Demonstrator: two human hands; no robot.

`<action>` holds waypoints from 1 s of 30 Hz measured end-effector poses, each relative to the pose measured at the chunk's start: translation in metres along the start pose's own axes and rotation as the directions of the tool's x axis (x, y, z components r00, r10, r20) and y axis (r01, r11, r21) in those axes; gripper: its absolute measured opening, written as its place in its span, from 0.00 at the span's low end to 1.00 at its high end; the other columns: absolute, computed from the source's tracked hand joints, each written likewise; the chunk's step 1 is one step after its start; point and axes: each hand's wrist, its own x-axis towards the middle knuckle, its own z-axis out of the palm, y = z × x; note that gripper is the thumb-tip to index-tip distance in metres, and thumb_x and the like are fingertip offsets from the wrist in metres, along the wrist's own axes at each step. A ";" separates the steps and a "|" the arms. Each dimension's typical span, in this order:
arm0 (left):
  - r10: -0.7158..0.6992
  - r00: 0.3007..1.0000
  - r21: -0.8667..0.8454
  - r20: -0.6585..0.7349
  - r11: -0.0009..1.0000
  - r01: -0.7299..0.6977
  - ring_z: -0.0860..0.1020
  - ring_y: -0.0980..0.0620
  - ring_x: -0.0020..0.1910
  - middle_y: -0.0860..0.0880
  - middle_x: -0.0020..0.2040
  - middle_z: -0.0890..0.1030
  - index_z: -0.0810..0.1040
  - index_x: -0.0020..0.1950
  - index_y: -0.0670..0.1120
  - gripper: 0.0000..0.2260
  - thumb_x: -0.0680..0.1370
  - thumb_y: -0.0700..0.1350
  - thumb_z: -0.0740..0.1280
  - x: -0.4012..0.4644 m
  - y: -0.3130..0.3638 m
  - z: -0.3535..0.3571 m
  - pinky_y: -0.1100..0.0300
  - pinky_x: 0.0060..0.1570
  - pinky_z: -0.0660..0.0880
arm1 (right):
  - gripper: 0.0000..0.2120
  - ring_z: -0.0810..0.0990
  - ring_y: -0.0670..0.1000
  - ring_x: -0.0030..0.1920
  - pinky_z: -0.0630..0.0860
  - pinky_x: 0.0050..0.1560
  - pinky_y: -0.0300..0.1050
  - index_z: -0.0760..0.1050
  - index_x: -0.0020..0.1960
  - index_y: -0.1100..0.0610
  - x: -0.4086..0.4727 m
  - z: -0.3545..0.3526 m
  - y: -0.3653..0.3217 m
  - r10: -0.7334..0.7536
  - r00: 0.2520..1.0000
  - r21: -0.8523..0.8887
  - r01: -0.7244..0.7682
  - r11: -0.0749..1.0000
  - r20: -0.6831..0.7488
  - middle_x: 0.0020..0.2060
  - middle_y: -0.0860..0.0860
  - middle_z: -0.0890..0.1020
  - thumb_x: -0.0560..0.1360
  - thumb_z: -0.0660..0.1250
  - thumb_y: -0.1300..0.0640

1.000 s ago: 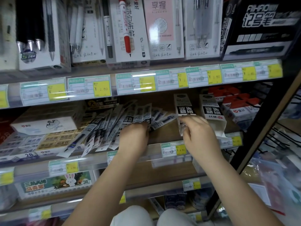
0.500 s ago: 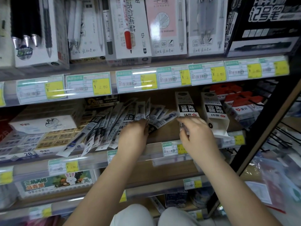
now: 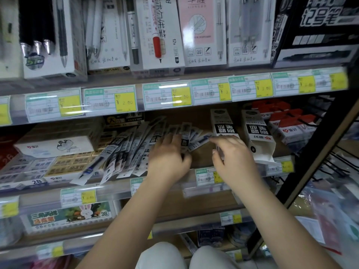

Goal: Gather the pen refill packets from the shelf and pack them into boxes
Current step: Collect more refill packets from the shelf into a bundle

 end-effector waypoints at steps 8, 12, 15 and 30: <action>-0.004 0.981 0.154 0.196 0.988 -0.027 0.68 0.40 0.66 0.45 0.69 0.68 0.68 0.69 0.53 0.17 0.81 0.54 0.56 0.019 0.002 0.010 0.47 0.63 0.67 | 0.14 0.79 0.59 0.48 0.75 0.51 0.50 0.80 0.55 0.61 0.001 -0.001 -0.004 -0.008 1.000 0.010 0.009 1.000 -0.006 0.46 0.56 0.83 0.71 0.68 0.67; -0.020 0.987 0.139 0.161 0.990 -0.002 0.75 0.42 0.57 0.46 0.61 0.75 0.75 0.64 0.50 0.14 0.80 0.44 0.60 0.024 -0.001 0.011 0.50 0.54 0.73 | 0.14 0.79 0.59 0.49 0.75 0.52 0.50 0.80 0.56 0.61 0.001 -0.001 -0.004 0.000 1.000 0.020 0.000 1.000 0.002 0.47 0.56 0.83 0.72 0.67 0.66; -0.046 0.986 0.130 0.163 0.991 0.025 0.78 0.43 0.50 0.45 0.53 0.80 0.78 0.58 0.46 0.10 0.80 0.44 0.61 0.025 -0.003 0.008 0.54 0.44 0.74 | 0.13 0.79 0.59 0.50 0.74 0.53 0.51 0.80 0.56 0.61 0.001 -0.001 -0.004 -0.005 1.000 0.027 0.005 1.000 0.005 0.48 0.57 0.83 0.72 0.67 0.66; -0.067 0.987 0.159 0.148 0.986 0.043 0.78 0.41 0.49 0.41 0.51 0.79 0.75 0.58 0.42 0.11 0.78 0.35 0.60 0.021 0.000 -0.006 0.54 0.39 0.71 | 0.11 0.78 0.59 0.49 0.72 0.50 0.47 0.80 0.55 0.61 0.000 -0.001 -0.005 0.007 1.000 0.031 -0.008 0.999 0.028 0.45 0.57 0.83 0.73 0.67 0.63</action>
